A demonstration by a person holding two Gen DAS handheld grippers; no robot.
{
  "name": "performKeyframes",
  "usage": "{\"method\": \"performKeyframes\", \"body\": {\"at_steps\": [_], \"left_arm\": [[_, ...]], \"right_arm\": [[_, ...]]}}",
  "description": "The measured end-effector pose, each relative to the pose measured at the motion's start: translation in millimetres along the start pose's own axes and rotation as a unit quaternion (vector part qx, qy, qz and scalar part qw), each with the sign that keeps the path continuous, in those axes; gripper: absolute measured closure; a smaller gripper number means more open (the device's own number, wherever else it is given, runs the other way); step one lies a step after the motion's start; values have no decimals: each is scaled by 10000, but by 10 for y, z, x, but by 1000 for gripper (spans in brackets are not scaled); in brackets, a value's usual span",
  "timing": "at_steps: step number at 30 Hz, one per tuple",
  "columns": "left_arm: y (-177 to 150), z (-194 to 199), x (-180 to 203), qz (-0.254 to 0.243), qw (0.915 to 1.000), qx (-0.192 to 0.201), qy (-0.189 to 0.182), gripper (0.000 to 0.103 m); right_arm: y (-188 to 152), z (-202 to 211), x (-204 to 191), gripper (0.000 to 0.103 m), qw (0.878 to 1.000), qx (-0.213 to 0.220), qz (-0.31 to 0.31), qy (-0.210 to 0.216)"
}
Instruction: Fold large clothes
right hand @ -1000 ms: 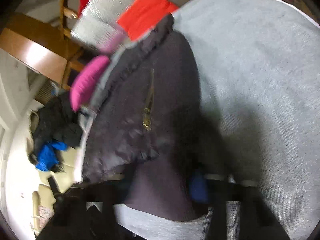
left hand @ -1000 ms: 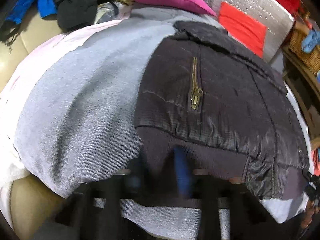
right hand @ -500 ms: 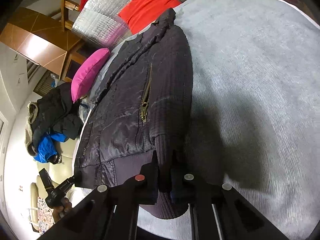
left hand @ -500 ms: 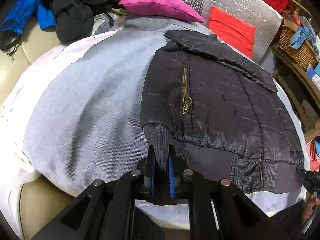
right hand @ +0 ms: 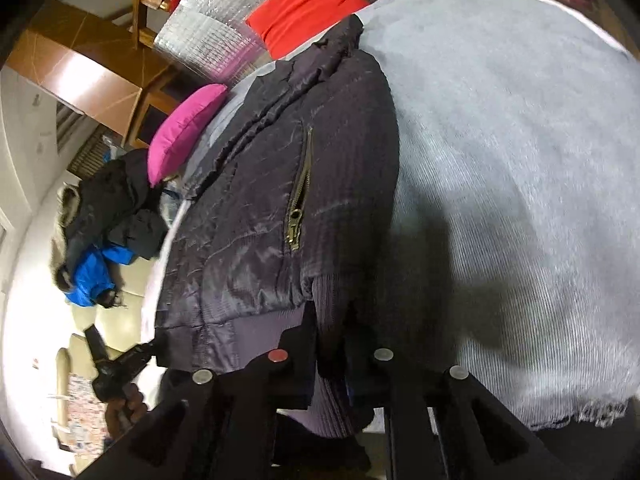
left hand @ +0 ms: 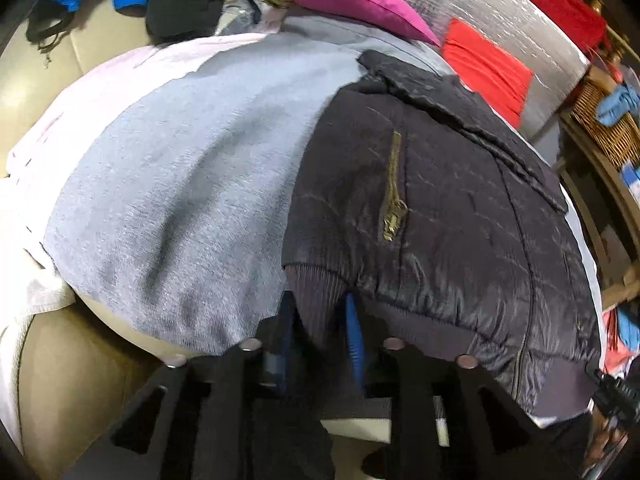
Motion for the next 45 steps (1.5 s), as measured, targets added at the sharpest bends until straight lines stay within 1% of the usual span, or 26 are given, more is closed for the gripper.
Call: {"method": "performKeyframes", "body": {"at_steps": [2,4,5,6,7,8,9,11,14,15,16,17,18,19,20,22,27,32,38,42,45], "left_arm": [[49,-20,12,66,9999,141,26,53],[77,-31,16,100,9998,179,-26,46],[80,-46,15,100,9998,157,-48,43],[72,-55,15,101,9999,133,-39,43],[43,-44,-4,102,9999,115,-32,43],[40,-77,1,96,9999,69,-31,43],[26,-83,-2,90,9999,32,-32,43],[24,-155,36,81,10000,-20,-48,43],[-4,-199,97,27,10000,-32,-58,43],[-13,-200,124,-27,10000,-25,-53,43],[-28,-204,154,-129,9999,-56,-64,52],[-44,-219,168,-284,9995,-123,76,75],[-51,-233,174,-415,9986,-138,283,82],[-49,-234,177,-470,9984,-153,275,88],[-47,-233,183,-446,9986,-174,233,91],[-25,-191,184,-414,9989,-169,157,92],[-48,-11,242,-624,9979,32,178,94],[-115,178,222,-594,9981,123,92,95],[-168,394,270,-709,9971,265,33,95],[-110,481,345,-841,9959,346,-22,95],[-84,528,363,-834,9956,413,-114,95]], "right_arm": [[-8,-22,37,83,10000,-2,-69,-54],[-20,-8,54,80,9998,41,-173,-28],[-24,13,70,73,9998,82,-190,-72],[-20,42,99,67,9996,127,-216,-122],[-17,74,149,42,9994,167,-262,-139],[-5,115,175,27,9990,264,-337,-138],[16,157,199,20,9986,353,-391,-98],[45,155,187,20,9986,340,-403,-21],[64,30,142,20,9992,182,-336,126],[53,-38,129,22,9992,86,-334,191],[40,-91,98,31,9992,19,-300,271],[23,-142,58,45,9993,-60,-219,300],[9,-198,44,73,9996,-160,-146,168],[-5,-214,45,77,9997,-177,-107,154],[-13,-224,41,84,9995,-223,-91,207],[-7,-191,42,88,9994,-196,-86,278],[-37,-12,16,92,9990,-109,-17,438],[-113,113,24,92,9982,-151,-64,572],[-257,330,86,93,9973,-162,-141,699],[-282,474,74,93,9971,-92,-158,733],[-288,556,40,93,9968,-36,-153,789]]}}
Point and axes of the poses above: each gripper's, at about its wrist camera, not at the fingertips, and z roughly against the way its jaws point, x to its right, y to its top, the point moved 7 cm from there along -z, roughly the way its jaws point, and after that the axes turned 1 degree about -x, right-handed, at the moved point
